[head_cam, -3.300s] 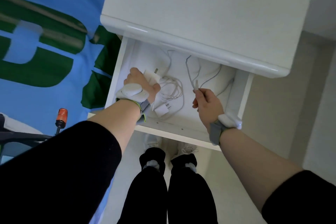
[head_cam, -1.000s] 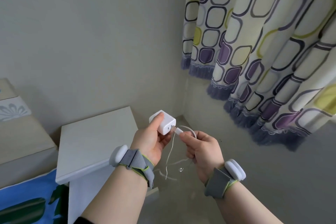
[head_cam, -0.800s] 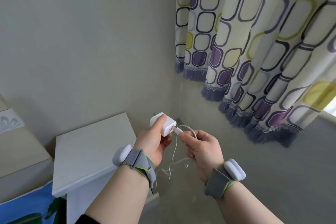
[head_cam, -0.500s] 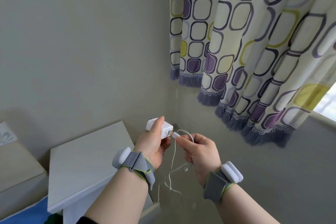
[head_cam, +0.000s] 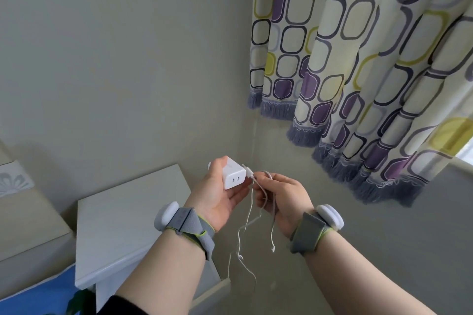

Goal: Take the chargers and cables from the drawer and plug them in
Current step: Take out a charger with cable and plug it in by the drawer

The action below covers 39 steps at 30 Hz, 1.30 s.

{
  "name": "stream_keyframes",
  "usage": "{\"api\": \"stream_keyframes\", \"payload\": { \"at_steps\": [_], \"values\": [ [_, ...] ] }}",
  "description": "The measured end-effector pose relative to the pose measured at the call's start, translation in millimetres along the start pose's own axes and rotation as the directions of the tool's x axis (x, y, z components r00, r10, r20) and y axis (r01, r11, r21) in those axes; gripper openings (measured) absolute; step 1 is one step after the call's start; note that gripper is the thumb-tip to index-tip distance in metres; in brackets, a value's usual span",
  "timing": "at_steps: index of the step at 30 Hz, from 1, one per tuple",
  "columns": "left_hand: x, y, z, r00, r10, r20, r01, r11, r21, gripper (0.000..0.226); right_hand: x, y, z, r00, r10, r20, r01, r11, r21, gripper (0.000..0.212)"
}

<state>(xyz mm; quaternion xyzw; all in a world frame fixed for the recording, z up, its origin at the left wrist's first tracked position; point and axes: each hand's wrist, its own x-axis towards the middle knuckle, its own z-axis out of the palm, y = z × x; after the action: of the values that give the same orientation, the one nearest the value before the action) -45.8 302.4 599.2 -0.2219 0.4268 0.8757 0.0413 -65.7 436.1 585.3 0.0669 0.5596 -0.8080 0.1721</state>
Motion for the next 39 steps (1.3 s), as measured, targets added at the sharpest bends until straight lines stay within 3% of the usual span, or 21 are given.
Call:
{"api": "stream_keyframes", "payload": {
  "at_steps": [6,13,19,23,31,39],
  "values": [
    [3,5,-14,0.999,0.050,0.018,-0.050,0.999,0.005,0.027,15,9,17,0.990,0.082,0.112,-0.082,0.997,-0.010,0.013],
    [10,45,-56,0.975,0.125,-0.184,-0.144,0.985,-0.099,0.015,38,31,42,0.987,0.114,0.116,-0.103,0.990,-0.092,0.011],
    [12,92,-141,0.876,0.239,-0.418,-0.276,0.961,-0.030,0.011,64,63,82,0.979,0.164,0.122,-0.143,0.975,-0.169,0.011],
    [18,94,-191,0.844,0.216,-0.491,-0.205,0.976,0.078,0.012,79,80,105,0.977,0.163,0.139,-0.135,0.972,-0.192,0.011],
    [45,57,-279,0.788,0.116,-0.605,-0.045,0.990,0.131,0.023,98,119,158,0.941,0.183,0.283,-0.114,0.963,-0.243,0.013],
    [66,16,-342,0.768,-0.109,-0.631,0.226,0.968,0.108,0.040,123,165,182,0.933,0.259,0.251,-0.160,0.920,-0.359,0.014]
  ]
}}
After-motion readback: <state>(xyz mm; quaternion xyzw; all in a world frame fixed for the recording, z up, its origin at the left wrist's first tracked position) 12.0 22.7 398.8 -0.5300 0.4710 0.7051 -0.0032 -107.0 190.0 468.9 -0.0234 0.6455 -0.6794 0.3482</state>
